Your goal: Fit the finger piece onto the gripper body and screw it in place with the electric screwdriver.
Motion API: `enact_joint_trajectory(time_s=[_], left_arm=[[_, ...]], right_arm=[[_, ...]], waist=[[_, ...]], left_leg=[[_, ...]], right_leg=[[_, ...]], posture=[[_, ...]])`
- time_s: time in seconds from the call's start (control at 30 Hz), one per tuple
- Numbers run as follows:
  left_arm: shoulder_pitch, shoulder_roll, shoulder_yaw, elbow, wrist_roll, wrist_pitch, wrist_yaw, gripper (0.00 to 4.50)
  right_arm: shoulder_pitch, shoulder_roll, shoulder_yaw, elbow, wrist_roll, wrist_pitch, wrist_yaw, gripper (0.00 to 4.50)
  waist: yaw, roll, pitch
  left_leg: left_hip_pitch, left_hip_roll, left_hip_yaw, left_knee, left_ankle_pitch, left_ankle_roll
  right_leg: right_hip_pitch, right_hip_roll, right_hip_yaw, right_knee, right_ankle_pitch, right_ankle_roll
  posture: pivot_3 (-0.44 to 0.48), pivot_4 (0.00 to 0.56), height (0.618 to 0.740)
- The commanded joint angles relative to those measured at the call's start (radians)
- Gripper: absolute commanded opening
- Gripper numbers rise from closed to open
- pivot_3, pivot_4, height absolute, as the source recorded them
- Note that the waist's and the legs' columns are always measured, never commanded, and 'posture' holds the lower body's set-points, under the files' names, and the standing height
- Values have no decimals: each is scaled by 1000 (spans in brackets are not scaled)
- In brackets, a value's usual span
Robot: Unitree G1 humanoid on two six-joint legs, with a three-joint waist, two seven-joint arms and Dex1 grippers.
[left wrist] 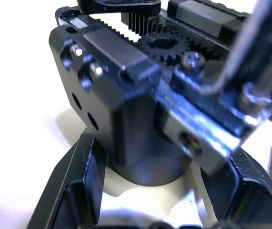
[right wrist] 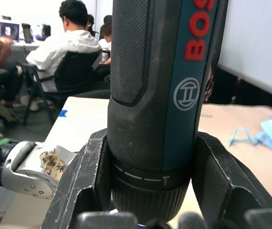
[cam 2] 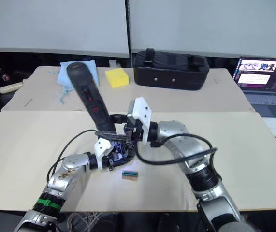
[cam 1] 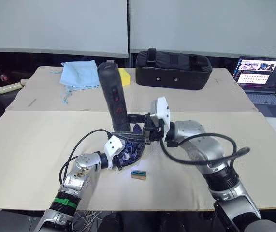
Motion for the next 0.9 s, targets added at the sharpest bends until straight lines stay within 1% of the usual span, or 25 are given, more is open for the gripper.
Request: enact_joint_trajectory(time_s=[0.03,0.07,0.2,0.33,0.4,0.57,0.73,0.87,0.9], left_arm=[[-17,8,40,17,8,-22,35,2285],[-19,3,39,26,12,-29,42,2285],[-28,-14,36,54,22,-54,64,2285],[-40,-26,31,86,31,-80,73,2285],[-43,-29,28,100,35,-89,72,2285],[-45,-40,23,123,34,-91,65,2285],[-47,-49,18,138,40,-94,63,2285],[-44,-49,20,139,27,-79,41,2285],[-42,-46,17,136,30,-84,37,2785]], right_arm=[[-34,1,-58,-3,39,32,14,1929],[-37,8,-67,-5,54,31,23,1929],[-35,16,-83,5,43,-26,63,1929],[-43,22,-115,-6,57,-48,82,1929],[-49,12,-109,-14,38,-87,116,1929],[-51,-11,-101,-67,39,-100,172,1929],[-38,-20,-126,-117,83,-46,160,1929],[-24,-60,-174,-158,142,7,161,1929],[-21,-74,-187,-170,160,22,161,1929]], waist=[[0,0,2],[0,0,3],[1,1,11],[2,1,18],[3,1,18],[3,2,19],[3,2,19],[5,2,19],[4,2,19]], left_leg=[[-3,0,0,2,0,1],[-5,0,1,4,1,1],[-10,1,1,9,1,1],[-10,0,1,11,1,1],[-10,0,1,12,1,1],[-10,0,0,15,1,1],[-10,1,0,17,1,1],[-10,1,0,18,1,1],[-10,0,0,18,1,1]], right_leg=[[-3,0,0,1,1,1],[-4,1,0,2,4,5],[-7,1,0,5,4,6],[-6,1,0,5,5,6],[-6,1,0,6,5,7],[-6,1,0,9,6,7],[-6,1,0,12,4,4],[-6,1,0,13,4,3],[-6,1,0,13,4,3]], posture=[[0,150,740],[0,150,740],[0,150,740],[0,150,740],[0,150,740],[0,150,740],[0,150,740],[0,150,740],[0,150,740]])
